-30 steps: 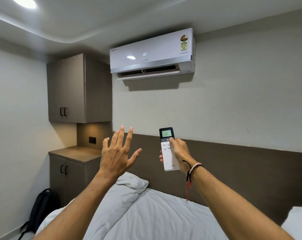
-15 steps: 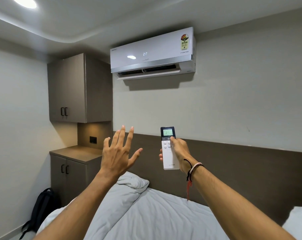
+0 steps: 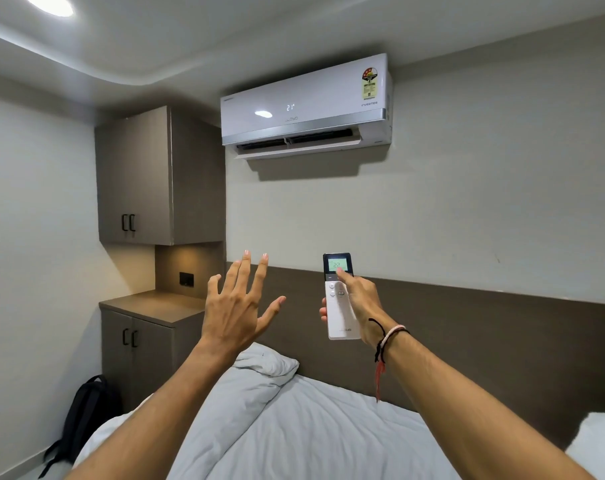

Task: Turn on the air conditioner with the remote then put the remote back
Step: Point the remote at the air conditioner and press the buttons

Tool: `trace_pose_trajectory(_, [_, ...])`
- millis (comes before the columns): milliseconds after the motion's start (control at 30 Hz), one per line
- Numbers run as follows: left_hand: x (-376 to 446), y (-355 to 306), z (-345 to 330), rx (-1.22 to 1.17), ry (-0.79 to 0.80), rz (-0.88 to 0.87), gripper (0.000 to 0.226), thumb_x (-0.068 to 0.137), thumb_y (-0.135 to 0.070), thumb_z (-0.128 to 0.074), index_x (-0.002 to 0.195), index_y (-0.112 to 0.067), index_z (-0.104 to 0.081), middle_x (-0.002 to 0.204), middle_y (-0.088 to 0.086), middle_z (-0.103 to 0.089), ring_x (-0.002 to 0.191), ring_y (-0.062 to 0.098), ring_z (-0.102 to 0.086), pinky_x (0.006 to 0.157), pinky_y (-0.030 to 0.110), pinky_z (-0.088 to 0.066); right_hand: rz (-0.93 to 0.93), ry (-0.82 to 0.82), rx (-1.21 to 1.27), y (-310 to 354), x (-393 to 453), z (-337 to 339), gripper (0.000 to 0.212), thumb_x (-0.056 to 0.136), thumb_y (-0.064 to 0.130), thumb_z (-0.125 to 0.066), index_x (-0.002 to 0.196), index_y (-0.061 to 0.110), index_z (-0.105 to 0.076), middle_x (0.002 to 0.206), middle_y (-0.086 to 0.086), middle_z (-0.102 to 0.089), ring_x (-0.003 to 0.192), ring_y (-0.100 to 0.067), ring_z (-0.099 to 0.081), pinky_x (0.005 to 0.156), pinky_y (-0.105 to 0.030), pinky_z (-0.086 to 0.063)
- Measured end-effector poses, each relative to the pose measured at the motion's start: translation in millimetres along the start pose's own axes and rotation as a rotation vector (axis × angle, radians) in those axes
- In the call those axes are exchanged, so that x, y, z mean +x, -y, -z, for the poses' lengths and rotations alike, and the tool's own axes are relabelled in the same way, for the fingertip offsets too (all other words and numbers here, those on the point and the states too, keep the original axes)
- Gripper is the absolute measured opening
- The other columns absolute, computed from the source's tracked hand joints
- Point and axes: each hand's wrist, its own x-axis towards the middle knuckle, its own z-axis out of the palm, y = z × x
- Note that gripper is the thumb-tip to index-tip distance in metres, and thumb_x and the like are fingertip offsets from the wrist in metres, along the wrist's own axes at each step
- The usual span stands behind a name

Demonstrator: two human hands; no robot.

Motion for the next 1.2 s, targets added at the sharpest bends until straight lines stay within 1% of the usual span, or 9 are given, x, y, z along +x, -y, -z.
trace_pose_trajectory(133, [-1,-3,-2,-0.007,0.017,-0.004,0.083,0.094,-0.068,-0.027,0.157,-0.015,-0.038,0.158,0.022,-0.045,0.139,0.036,-0.052,0.099,0.057,-0.050,0.058,-0.003,-0.109,-1,-5,3,0.055,0.073,0.029,-0.087,0.113,0.003,-0.061,0.085,-0.018,-0.074,0.062,-0.032,-0.071,0.063,-0.039,-0.061])
trace_pose_trajectory(333, [-2,-8,-6,-0.012,0.030,-0.005,0.083,0.095,-0.068,-0.024,0.156,-0.014,-0.039,0.158,0.022,-0.044,0.140,0.036,-0.051,0.099,0.057,-0.049,0.111,-0.048,-0.148,-5,-7,8,0.068,0.067,0.003,-0.085,0.119,0.011,-0.043,0.108,-0.022,-0.071,0.063,-0.030,-0.071,0.059,-0.034,-0.058])
trace_pose_trajectory(500, [0,-16,-13,-0.031,0.027,-0.018,0.082,0.095,-0.067,-0.025,0.156,-0.014,-0.038,0.158,0.022,-0.044,0.140,0.036,-0.051,0.100,0.057,-0.049,0.205,-0.197,-0.315,-12,-6,20,0.064,0.063,0.016,-0.087,0.115,0.017,-0.049,0.109,-0.010,-0.070,0.093,-0.032,-0.072,0.080,-0.043,-0.062])
trace_pose_trajectory(567, [0,-25,-19,-0.049,0.031,-0.024,0.082,0.095,-0.068,-0.025,0.156,-0.014,-0.038,0.159,0.022,-0.043,0.140,0.036,-0.050,0.100,0.057,-0.049,0.242,-0.257,-0.376,-15,-8,29,0.061,0.062,0.022,-0.088,0.112,0.017,-0.054,0.104,-0.004,-0.069,0.095,-0.023,-0.068,0.068,-0.029,-0.054])
trace_pose_trajectory(633, [-1,-37,-24,-0.075,0.038,-0.034,0.083,0.095,-0.067,-0.024,0.157,-0.015,-0.038,0.160,0.021,-0.042,0.141,0.036,-0.049,0.101,0.057,-0.049,0.260,-0.299,-0.405,-19,-10,40,0.053,0.061,0.026,-0.089,0.104,0.019,-0.059,0.093,0.004,-0.067,0.083,-0.010,-0.063,0.057,-0.018,-0.042])
trace_pose_trajectory(700, [-3,-54,-31,-0.100,0.049,-0.051,0.082,0.095,-0.067,-0.024,0.157,-0.015,-0.037,0.161,0.021,-0.041,0.142,0.035,-0.049,0.101,0.057,-0.048,0.279,-0.334,-0.438,-25,-12,54,0.046,0.061,0.028,-0.088,0.096,0.024,-0.059,0.081,0.014,-0.061,0.074,0.003,-0.056,0.054,-0.014,-0.037])
trace_pose_trajectory(800, [-8,-79,-41,-0.137,0.056,-0.086,0.082,0.096,-0.066,-0.025,0.158,-0.014,-0.036,0.161,0.021,-0.040,0.142,0.034,-0.048,0.101,0.055,-0.047,0.288,-0.397,-0.509,-36,-17,77,0.039,0.060,0.032,-0.087,0.091,0.024,-0.065,0.077,0.019,-0.060,0.072,0.008,-0.052,0.053,-0.011,-0.035])
trace_pose_trajectory(1000, [-25,-140,-70,-0.248,0.107,-0.157,0.080,0.097,-0.067,-0.023,0.159,-0.016,-0.032,0.164,0.019,-0.036,0.144,0.033,-0.045,0.103,0.055,-0.045,0.231,-0.506,-0.661,-67,-37,133,0.038,0.055,0.047,-0.079,0.085,0.025,-0.072,0.077,0.011,-0.071,0.070,-0.006,-0.065,0.053,-0.022,-0.048])
trace_pose_trajectory(1200, [-68,-214,-110,-0.352,0.195,-0.253,0.078,0.098,-0.066,-0.030,0.158,-0.016,-0.034,0.162,0.019,-0.040,0.141,0.033,-0.049,0.100,0.053,-0.047,0.065,-0.600,-0.796,-125,-66,200,0.041,0.057,0.049,-0.078,0.089,0.025,-0.070,0.084,0.007,-0.073,0.078,-0.020,-0.069,0.069,-0.033,-0.058])
